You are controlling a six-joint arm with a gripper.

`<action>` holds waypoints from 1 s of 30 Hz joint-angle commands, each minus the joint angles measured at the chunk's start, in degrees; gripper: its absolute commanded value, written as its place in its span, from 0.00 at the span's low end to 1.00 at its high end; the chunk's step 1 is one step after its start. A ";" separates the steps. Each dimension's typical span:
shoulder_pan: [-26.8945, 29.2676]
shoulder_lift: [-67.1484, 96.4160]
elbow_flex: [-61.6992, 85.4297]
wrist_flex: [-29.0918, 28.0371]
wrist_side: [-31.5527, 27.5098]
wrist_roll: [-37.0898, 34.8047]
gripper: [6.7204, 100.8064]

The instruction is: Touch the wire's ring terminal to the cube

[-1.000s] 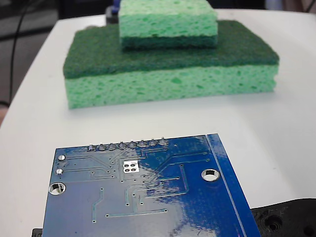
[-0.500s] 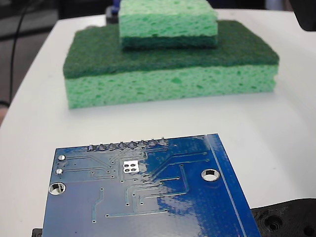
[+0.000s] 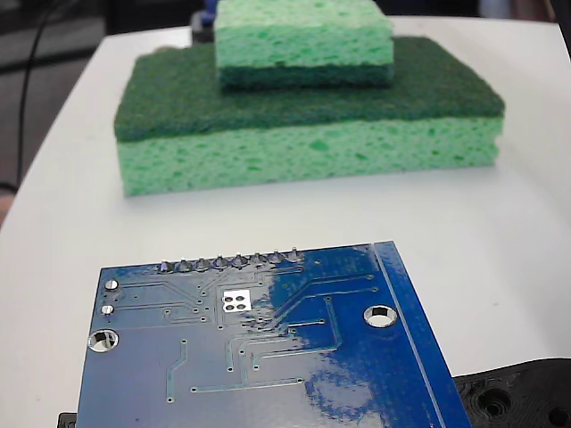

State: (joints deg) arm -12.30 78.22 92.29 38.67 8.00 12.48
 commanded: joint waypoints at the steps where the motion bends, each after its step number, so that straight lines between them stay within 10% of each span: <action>1: 0.00 0.09 -0.62 -0.09 -0.09 0.09 0.99; 30: 0.09 -4.31 -5.19 3.96 0.44 0.09 0.99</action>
State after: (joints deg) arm -12.22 73.65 87.63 42.63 8.26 12.57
